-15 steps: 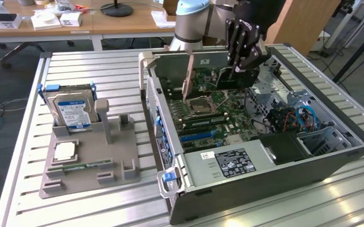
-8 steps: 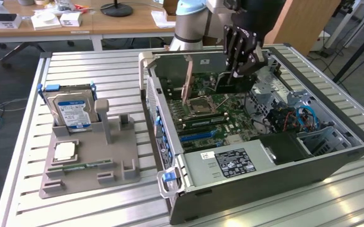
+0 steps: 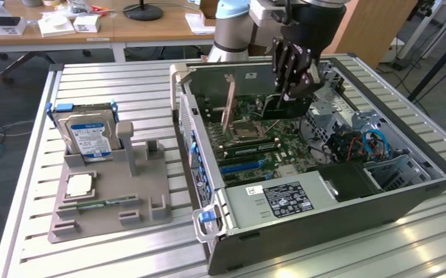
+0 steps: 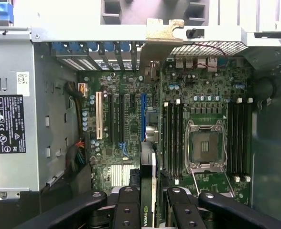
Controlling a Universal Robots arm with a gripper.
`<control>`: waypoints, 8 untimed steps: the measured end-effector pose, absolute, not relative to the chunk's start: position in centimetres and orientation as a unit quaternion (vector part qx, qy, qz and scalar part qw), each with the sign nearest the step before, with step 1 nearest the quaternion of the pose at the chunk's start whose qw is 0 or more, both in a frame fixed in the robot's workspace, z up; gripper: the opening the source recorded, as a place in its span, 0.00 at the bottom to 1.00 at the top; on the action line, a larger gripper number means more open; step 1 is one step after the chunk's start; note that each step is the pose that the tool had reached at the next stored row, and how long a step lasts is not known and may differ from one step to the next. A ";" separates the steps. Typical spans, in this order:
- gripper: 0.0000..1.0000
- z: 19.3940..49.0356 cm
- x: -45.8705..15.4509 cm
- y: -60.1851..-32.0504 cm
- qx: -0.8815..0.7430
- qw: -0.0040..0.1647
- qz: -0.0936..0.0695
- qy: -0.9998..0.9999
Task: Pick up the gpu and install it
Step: 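Insert the gpu into the slot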
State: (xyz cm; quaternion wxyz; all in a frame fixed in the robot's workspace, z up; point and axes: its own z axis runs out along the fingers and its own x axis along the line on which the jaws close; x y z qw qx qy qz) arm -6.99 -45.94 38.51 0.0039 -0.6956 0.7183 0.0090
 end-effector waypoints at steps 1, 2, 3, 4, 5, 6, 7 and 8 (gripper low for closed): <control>0.26 38.3 -7.0 -45.9 -0.696 0.004 0.009 0.718; 0.26 38.1 -7.0 -45.9 -0.696 0.004 0.009 0.718; 0.26 38.0 -7.0 -45.9 -0.696 0.004 0.009 0.718; 0.26 37.8 -7.0 -45.9 -0.696 0.004 0.009 0.718; 0.26 37.6 -7.0 -45.9 -0.696 0.004 0.009 0.718; 0.26 37.4 -7.0 -45.9 -0.696 0.004 0.009 0.718; 0.26 37.2 -7.0 -45.9 -0.696 0.004 0.009 0.718; 0.26 37.0 -7.0 -45.9 -0.696 0.004 0.009 0.718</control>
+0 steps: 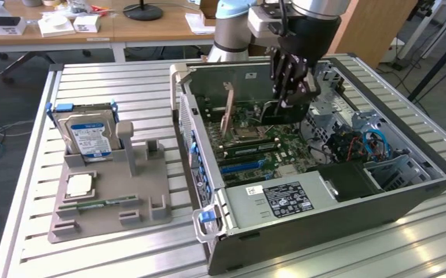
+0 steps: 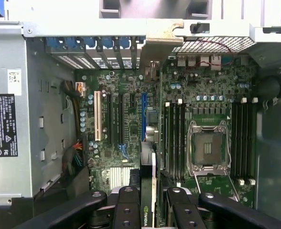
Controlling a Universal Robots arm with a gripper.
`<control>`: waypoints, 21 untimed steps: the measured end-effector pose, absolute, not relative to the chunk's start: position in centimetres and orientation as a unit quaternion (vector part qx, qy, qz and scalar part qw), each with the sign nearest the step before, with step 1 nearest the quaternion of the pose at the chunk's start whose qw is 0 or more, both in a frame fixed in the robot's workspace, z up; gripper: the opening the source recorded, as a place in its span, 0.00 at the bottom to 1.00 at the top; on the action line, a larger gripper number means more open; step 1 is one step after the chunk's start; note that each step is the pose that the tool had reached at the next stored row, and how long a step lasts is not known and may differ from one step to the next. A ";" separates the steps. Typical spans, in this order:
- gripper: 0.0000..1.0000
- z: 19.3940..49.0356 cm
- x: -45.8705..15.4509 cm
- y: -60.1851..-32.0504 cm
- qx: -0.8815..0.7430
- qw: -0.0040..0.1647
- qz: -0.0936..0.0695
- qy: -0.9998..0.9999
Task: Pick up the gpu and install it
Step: 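Insert the gpu into the slot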
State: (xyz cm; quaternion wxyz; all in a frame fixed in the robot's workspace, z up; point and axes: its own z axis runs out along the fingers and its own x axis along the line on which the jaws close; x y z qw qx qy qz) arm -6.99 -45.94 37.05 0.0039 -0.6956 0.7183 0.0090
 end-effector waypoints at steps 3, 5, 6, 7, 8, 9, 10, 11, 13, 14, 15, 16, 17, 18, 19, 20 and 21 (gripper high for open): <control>0.26 36.5 -7.0 -45.9 -0.696 0.004 0.009 0.718; 0.26 36.1 -7.0 -45.9 -0.696 0.004 0.009 0.718; 0.26 36.0 -7.0 -45.9 -0.696 0.004 0.009 0.718; 0.26 35.8 -7.0 -45.9 -0.696 0.004 0.009 0.718; 0.26 35.6 -7.0 -45.9 -0.696 0.004 0.009 0.718; 0.26 35.5 -7.0 -45.9 -0.696 0.004 0.009 0.718; 0.26 35.3 -7.0 -45.9 -0.696 0.004 0.009 0.718; 0.26 35.1 -7.0 -45.9 -0.696 0.004 0.009 0.718; 0.26 34.8 -7.0 -45.9 -0.696 0.004 0.009 0.718; 0.26 34.6 -7.0 -45.9 -0.696 0.004 0.009 0.718; 0.26 34.4 -7.0 -45.9 -0.696 0.004 0.009 0.718; 0.26 34.3 -7.0 -45.9 -0.696 0.004 0.009 0.718; 0.26 34.1 -7.0 -45.9 -0.696 0.004 0.009 0.718; 0.26 33.9 -7.0 -45.9 -0.696 0.004 0.009 0.718; 0.26 33.8 -7.0 -45.9 -0.696 0.004 0.009 0.718; 0.26 33.6 -7.0 -45.9 -0.696 0.004 0.009 0.718; 0.26 33.5 -7.0 -45.9 -0.696 0.004 0.009 0.718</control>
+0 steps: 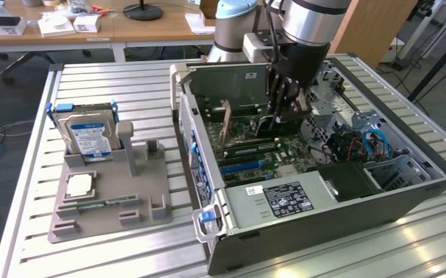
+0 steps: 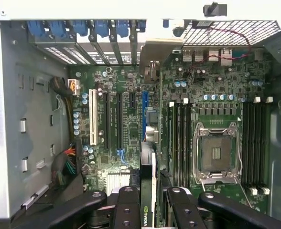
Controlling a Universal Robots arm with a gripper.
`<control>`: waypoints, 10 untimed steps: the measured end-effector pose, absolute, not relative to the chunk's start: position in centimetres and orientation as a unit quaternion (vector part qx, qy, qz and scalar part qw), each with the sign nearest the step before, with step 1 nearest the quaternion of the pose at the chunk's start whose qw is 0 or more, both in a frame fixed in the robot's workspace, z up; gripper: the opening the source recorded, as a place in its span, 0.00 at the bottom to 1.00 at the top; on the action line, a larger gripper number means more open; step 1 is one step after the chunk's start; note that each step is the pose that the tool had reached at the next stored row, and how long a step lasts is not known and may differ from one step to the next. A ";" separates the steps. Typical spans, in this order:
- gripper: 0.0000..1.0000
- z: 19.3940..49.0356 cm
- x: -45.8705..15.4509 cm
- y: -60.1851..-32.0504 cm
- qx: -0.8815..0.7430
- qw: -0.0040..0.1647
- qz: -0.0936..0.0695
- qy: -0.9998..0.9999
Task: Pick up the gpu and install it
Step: 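Insert the gpu into the slot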
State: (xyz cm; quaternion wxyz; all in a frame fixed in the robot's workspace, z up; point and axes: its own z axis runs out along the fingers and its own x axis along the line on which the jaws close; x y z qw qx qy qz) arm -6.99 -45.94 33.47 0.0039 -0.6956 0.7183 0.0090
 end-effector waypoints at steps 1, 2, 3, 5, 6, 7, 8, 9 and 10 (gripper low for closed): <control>0.26 33.3 -7.0 -45.9 -0.696 0.004 0.009 0.718; 0.26 33.1 -7.0 -45.9 -0.696 0.004 0.009 0.718; 0.26 33.0 -7.0 -45.9 -0.696 0.004 0.009 0.718; 0.26 32.7 -7.0 -45.9 -0.696 0.004 0.009 0.718; 0.26 32.7 -7.0 -45.9 -0.696 0.004 0.009 0.718; 0.26 32.7 -7.0 -45.9 -0.696 0.004 0.009 0.718; 0.26 32.7 -7.0 -45.9 -0.696 0.004 0.009 0.718; 0.26 32.7 -7.0 -45.9 -0.696 0.004 0.009 0.718; 0.26 32.7 -7.0 -45.9 -0.696 0.004 0.009 0.718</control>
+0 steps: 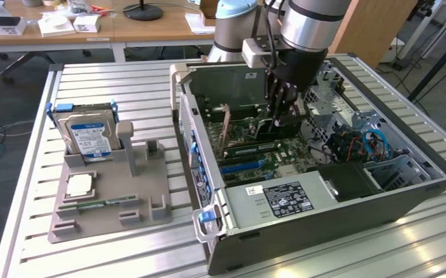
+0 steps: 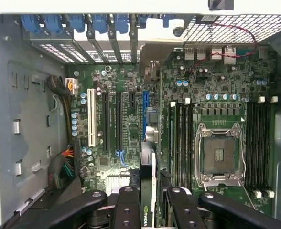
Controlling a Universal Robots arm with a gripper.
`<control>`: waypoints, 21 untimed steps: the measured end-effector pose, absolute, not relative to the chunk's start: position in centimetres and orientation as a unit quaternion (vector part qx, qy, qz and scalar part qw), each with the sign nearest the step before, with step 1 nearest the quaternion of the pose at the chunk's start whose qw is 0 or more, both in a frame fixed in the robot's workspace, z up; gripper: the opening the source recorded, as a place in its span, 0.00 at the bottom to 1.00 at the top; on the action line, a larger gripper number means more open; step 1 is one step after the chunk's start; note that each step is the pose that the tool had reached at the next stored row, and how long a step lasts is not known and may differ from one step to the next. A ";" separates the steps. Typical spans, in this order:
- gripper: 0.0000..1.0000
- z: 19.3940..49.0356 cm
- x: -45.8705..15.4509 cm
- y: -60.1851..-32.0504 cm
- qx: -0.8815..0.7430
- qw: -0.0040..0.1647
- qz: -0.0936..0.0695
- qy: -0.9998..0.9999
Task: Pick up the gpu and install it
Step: 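Insert the gpu into the slot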
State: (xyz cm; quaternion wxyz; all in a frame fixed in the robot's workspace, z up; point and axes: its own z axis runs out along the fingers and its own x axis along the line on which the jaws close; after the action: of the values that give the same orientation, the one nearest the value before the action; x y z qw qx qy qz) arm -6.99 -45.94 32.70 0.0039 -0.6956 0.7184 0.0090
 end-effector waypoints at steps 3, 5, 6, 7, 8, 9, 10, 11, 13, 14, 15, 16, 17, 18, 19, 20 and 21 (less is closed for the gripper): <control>0.26 32.4 -7.0 -45.9 -0.696 0.004 0.009 0.718; 0.26 32.1 -7.0 -45.9 -0.696 0.004 0.009 0.718; 0.26 32.0 -7.0 -45.9 -0.696 0.004 0.009 0.718; 0.26 31.8 -7.0 -45.9 -0.696 0.004 0.009 0.718; 0.26 31.7 -7.0 -45.9 -0.696 0.004 0.009 0.718; 0.26 31.6 -7.0 -45.9 -0.696 0.004 0.009 0.718; 0.26 31.4 -7.0 -45.9 -0.696 0.004 0.009 0.718; 0.26 31.3 -7.0 -45.9 -0.696 0.004 0.009 0.718; 0.26 31.0 -7.0 -45.9 -0.696 0.004 0.009 0.718; 0.26 30.9 -7.0 -45.9 -0.696 0.004 0.009 0.718; 0.26 30.7 -7.0 -45.9 -0.696 0.004 0.009 0.718; 0.26 30.6 -7.0 -45.9 -0.696 0.004 0.009 0.718; 0.26 30.5 -7.0 -45.9 -0.696 0.004 0.009 0.718; 0.26 30.4 -7.0 -45.9 -0.696 0.004 0.009 0.718; 0.26 30.4 -7.0 -45.9 -0.696 0.004 0.009 0.718; 0.26 30.4 -7.0 -45.9 -0.696 0.004 0.009 0.718; 0.26 30.4 -7.0 -45.9 -0.696 0.004 0.009 0.718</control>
State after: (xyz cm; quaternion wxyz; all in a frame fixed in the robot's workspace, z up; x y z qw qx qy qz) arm -6.99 -45.94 30.37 0.0038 -0.6956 0.7183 0.0090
